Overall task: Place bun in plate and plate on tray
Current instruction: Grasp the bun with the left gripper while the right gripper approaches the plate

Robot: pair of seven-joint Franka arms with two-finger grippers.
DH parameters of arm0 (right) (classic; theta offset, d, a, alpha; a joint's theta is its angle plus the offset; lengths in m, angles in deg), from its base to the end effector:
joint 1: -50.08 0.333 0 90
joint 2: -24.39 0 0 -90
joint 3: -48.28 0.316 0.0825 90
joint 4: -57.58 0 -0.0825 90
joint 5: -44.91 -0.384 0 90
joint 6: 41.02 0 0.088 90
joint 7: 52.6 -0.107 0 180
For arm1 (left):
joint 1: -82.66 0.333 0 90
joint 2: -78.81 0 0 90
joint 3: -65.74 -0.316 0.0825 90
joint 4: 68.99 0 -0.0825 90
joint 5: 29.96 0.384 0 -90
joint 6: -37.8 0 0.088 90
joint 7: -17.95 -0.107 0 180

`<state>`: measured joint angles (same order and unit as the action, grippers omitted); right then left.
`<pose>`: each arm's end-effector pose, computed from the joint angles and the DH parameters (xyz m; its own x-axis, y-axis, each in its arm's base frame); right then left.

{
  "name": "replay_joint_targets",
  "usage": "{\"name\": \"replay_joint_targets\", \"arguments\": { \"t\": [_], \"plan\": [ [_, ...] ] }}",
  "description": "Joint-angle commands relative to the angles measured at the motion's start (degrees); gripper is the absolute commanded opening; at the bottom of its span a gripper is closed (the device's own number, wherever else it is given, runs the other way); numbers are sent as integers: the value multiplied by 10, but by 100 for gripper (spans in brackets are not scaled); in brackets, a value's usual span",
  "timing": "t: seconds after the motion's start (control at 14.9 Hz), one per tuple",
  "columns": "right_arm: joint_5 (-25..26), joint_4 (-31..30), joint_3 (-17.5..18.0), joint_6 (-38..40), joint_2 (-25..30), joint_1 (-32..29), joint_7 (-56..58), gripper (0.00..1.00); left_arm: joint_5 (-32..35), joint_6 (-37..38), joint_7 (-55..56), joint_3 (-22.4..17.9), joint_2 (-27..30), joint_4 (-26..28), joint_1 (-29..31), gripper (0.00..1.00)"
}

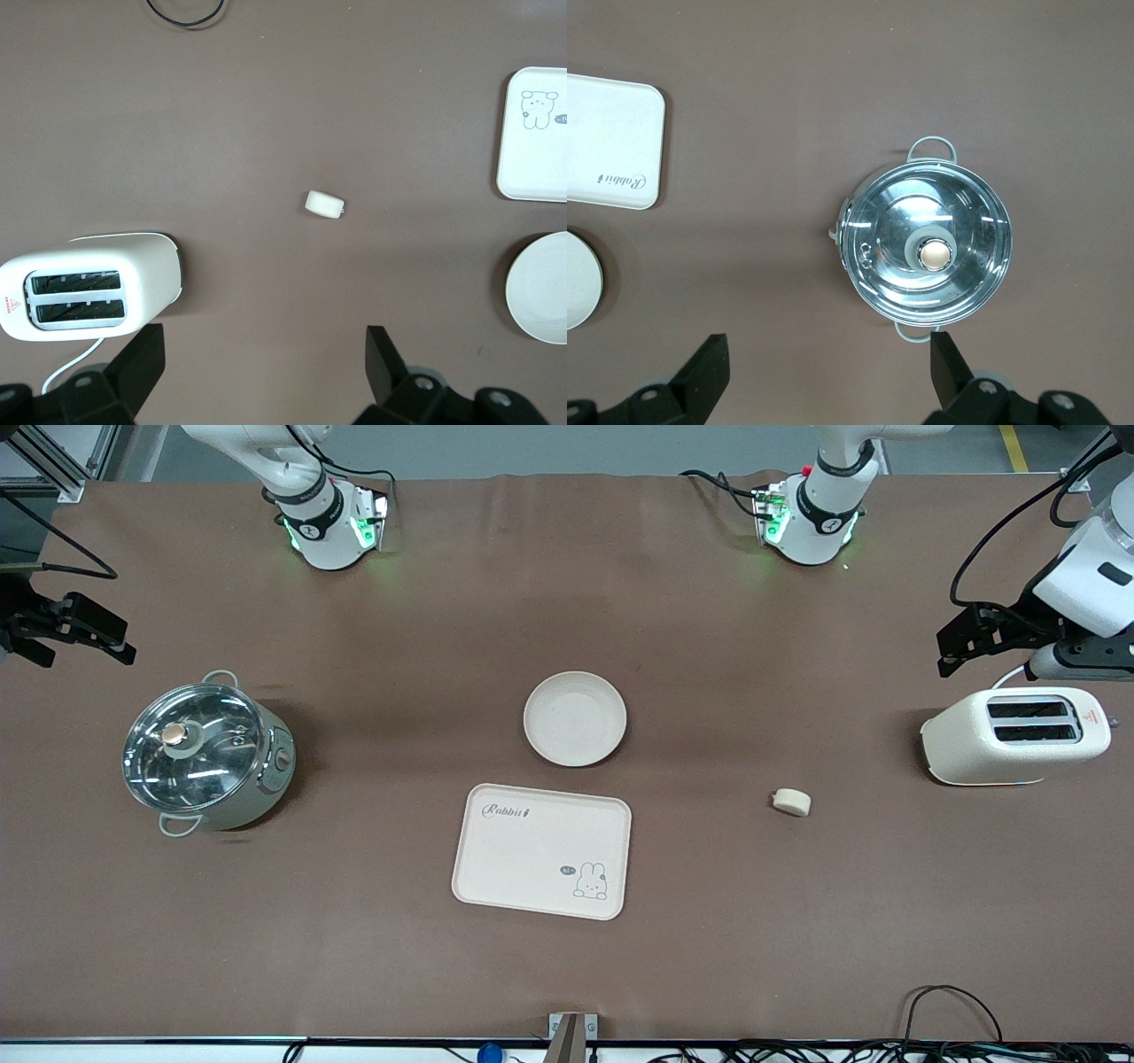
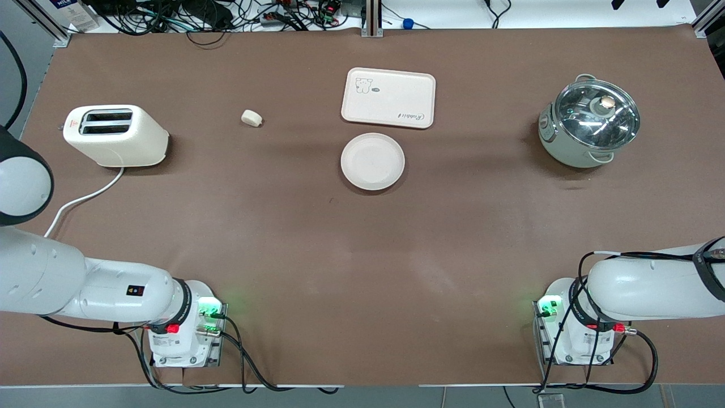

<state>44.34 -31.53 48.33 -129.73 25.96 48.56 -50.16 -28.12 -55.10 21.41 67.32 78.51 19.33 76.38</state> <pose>0.5439 -0.0129 0.6449 0.9996 0.0172 0.0208 0.0173 -0.9998 -0.0090 0.5570 -0.0735 0.6402 0.9940 -0.0780 0.0764 -0.0761 -0.9967 -0.0274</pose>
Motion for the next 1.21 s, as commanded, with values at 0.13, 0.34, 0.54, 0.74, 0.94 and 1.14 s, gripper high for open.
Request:
{"name": "replay_joint_targets", "arguments": {
  "t": [0.13, 0.34, 0.54, 0.74, 0.94, 1.14],
  "plan": [
    [-3, 0, 0, -1, 0, 0, -8, 100, -4, 14, -18, -8, -8, -22, 2, 100],
    [-38, -5, 0, -16, -18, 5, -11, 100, -4, 14, -24, -7, -8, -21, 3, 100],
    [-52, -34, 1, -50, -46, 21, -22, 100, -4, 17, -25, -6, -38, 20, 0, 100],
    [-88, -104, 1, -106, -50, 29, -23, 100, -11, -31, -12, -1, -125, 34, -9, 100],
    [-100, -163, 1, -171, -50, 54, -30, 100, -10, -153, -12, 5, -188, 76, -5, 100],
    [-101, -230, 1, -249, -50, 91, -77, 100, -10, -289, -18, 5, -218, 149, -8, 100]
  ]
}}
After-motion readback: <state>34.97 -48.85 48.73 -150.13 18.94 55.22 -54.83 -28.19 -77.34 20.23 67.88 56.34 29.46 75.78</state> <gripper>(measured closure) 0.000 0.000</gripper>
